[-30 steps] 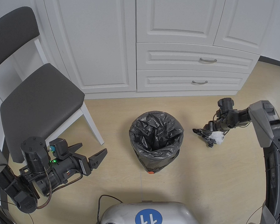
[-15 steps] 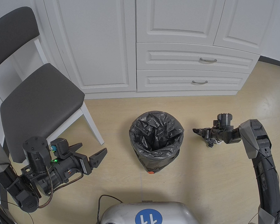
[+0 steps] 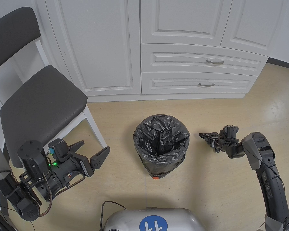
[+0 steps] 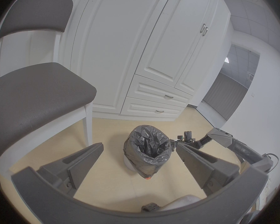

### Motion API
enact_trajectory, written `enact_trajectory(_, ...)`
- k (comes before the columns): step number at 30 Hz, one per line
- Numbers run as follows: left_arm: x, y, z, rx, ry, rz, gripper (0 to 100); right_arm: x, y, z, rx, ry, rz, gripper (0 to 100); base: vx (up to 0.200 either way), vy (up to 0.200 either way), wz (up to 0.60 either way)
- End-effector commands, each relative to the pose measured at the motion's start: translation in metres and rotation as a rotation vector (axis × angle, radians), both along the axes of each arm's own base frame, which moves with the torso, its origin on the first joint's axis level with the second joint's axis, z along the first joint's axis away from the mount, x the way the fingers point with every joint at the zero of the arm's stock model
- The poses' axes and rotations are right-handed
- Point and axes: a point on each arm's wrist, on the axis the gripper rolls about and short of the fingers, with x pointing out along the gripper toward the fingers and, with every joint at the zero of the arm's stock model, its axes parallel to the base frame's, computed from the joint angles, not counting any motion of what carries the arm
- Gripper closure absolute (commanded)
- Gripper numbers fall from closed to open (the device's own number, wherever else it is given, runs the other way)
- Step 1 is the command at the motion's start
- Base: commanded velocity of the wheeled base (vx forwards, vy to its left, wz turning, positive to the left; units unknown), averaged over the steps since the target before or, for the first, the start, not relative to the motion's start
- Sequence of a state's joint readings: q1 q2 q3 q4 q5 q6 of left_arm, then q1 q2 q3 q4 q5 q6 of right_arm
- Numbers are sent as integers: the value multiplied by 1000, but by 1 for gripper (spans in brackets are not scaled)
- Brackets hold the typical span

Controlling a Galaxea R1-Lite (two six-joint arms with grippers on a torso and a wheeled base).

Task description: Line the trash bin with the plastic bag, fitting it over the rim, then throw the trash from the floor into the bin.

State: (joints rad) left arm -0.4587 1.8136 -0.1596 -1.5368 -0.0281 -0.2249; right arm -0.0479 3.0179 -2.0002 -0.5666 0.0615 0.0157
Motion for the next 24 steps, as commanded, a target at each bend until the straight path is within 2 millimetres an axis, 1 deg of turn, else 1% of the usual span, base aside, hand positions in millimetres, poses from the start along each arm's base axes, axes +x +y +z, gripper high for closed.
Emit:
enact_trajectory(1, -17, 1, 3, -1, 5, -39, 0, -1, -2, -7, 29, 5, -22, 0, 0, 0, 0)
enact_trajectory(5, -18, 0, 6, -7, -6, -59, 0, -1, -3, -6, 26, -1, -34, 0, 0, 0, 0)
enact_trajectory(9, -13, -1, 3, -7, 3, -48, 0, 1, -3, -1, 24, -34, -40, 0, 200, 0, 0)
enact_trajectory(12, -12, -1, 2, -6, 9, -48, 0, 2, -2, 5, 28, -51, -54, 0, 200, 0, 0)
enact_trajectory(14, -12, -1, 1, -6, 13, -49, 0, 3, -1, 8, 34, -51, -55, 0, 0, 0, 0)
enact_trajectory(19, -12, -1, 1, -4, 16, -49, 0, 2, -1, 6, 36, -48, -52, 0, 0, 0, 0)
enact_trajectory(24, -12, -2, -1, -1, 22, -47, 0, 1, -3, -1, 40, -36, -49, 0, 0, 0, 0)
